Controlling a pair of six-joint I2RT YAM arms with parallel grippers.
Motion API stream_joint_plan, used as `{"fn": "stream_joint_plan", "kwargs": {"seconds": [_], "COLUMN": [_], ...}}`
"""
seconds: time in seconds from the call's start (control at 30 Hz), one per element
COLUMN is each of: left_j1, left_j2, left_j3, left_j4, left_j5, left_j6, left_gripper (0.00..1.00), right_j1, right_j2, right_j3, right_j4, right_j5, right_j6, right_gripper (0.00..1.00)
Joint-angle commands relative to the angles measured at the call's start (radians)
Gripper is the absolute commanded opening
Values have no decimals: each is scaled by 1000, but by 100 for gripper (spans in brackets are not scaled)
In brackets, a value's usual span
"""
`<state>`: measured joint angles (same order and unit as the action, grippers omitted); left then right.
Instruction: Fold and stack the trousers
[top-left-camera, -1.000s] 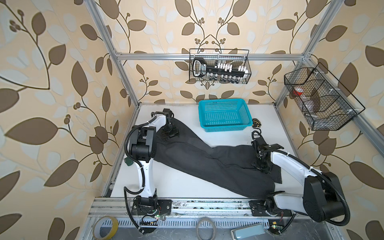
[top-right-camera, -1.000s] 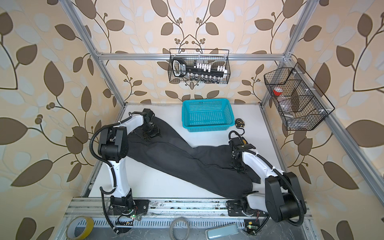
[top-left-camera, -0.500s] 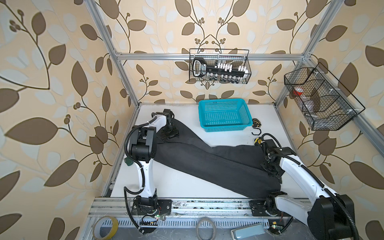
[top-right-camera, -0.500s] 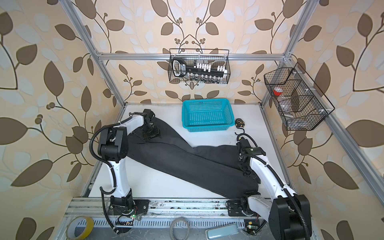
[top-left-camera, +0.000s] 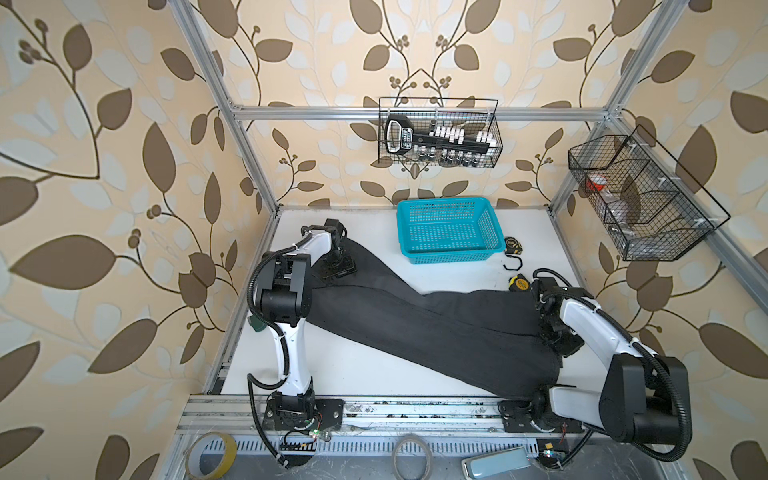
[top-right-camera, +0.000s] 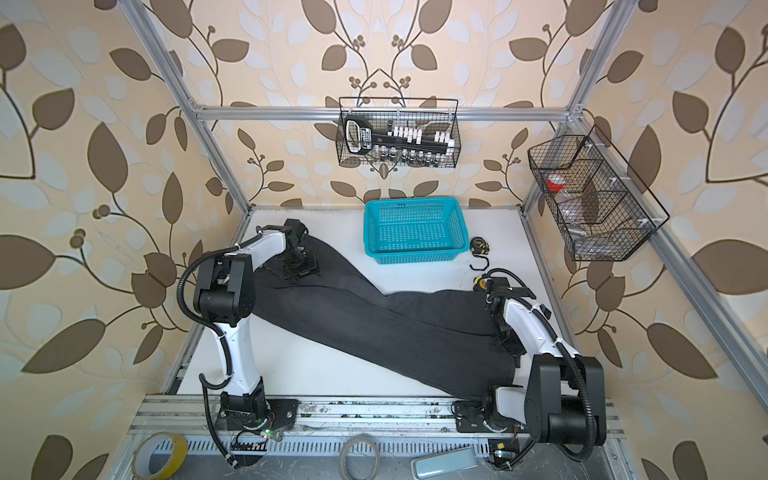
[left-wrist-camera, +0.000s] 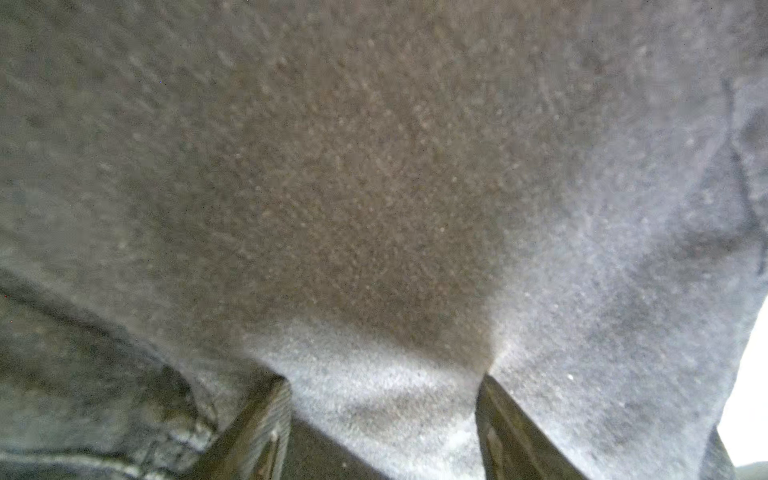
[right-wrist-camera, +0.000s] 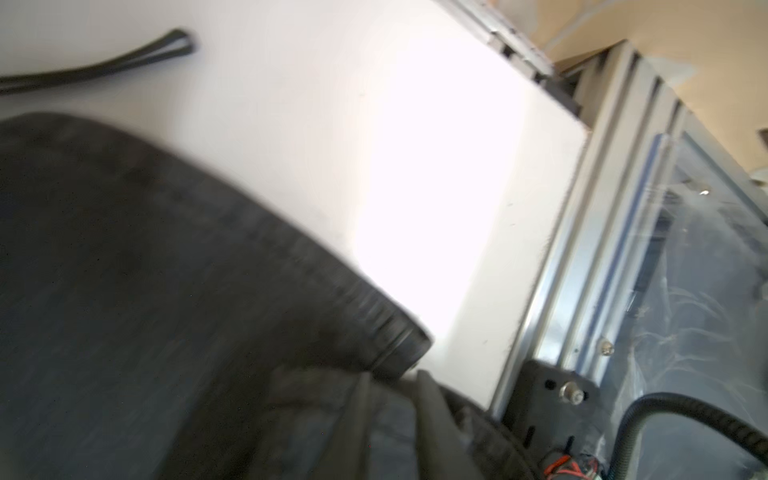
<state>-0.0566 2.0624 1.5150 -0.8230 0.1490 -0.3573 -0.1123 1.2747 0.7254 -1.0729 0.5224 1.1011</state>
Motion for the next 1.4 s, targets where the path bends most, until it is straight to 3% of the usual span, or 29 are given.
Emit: {"fn": "stream_joint_plan", "kwargs": {"seconds": [0.0,0.13,0.3,0.53,0.93,1.2,1.37], "left_j1": [20,19,19,3,3,3,3], "left_j2": [-67,-110,-114,34,296,433,503], "left_j3": [5,55,134,310,649,805,877], "left_j4": [-93,-124,-108,-51,-82,-154,-227], "left_j5": [-23,5,51,83,-95,-129,-125], "left_j6": [12,-5,-57,-107,-315,-288,-247], "left_gripper": [73,74,75,75,73,68,58], "right_j1": [-50,-59,-53,15,83,72,43], "right_j2": [-27,-64,-135,-171,-127,-116,-109], "right_j3": [12,51,6,-54,-82,-75,-80], "right_j4": [26,159,395,572,585,558,550], "right_j5": [81,-7,-216,-368,-389,-398,-415], "right_j6": [-52,-195,-354,-450,-469,-496,-504], "right_gripper": [32,41,52,60,64,65,66]}}
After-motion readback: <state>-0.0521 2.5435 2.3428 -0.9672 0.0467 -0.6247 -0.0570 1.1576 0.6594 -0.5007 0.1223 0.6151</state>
